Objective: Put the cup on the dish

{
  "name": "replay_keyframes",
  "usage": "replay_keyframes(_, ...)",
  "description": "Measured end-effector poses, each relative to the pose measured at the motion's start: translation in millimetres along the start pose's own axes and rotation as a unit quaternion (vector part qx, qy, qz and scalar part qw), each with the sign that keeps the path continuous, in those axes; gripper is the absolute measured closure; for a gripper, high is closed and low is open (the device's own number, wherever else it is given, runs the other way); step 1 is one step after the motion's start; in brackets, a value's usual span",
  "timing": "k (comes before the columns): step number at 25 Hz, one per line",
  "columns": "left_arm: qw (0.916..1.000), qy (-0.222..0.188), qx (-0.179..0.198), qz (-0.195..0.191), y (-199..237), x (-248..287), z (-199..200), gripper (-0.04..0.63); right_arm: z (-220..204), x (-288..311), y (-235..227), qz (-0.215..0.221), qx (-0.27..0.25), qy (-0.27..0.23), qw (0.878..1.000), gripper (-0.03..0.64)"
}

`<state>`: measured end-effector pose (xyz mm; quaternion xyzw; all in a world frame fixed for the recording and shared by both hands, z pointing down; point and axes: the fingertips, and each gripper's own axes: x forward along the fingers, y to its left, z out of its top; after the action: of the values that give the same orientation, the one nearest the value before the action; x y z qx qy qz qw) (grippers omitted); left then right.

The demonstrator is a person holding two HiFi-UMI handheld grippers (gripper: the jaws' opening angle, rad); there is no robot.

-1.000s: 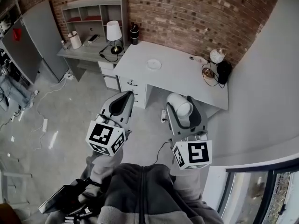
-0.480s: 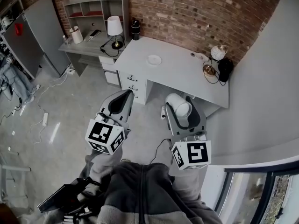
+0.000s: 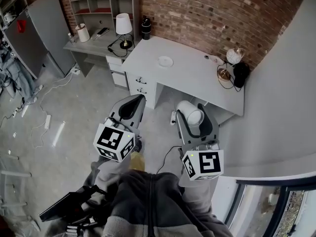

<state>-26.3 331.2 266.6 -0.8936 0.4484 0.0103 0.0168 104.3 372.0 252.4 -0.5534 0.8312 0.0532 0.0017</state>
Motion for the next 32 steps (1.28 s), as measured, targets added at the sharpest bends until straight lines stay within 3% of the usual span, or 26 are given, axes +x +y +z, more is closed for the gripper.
replay_keyframes(14,0.9996,-0.023,-0.014,-0.012,81.0,101.7,-12.1,0.594,-15.4,109.2,-43.2,-0.020,-0.028,0.006,0.999,0.348)
replay_keyframes(22,0.9998,-0.010,-0.013,0.007,150.4,154.8,-16.2,0.594,-26.2,195.5,-64.1,-0.013,-0.012,0.010,1.000,0.348)
replay_keyframes(32,0.9999,0.008,-0.012,-0.007,219.6,231.6,-18.2,0.594,-31.4,298.3,-95.4,-0.025,0.001,0.020,0.999,0.348)
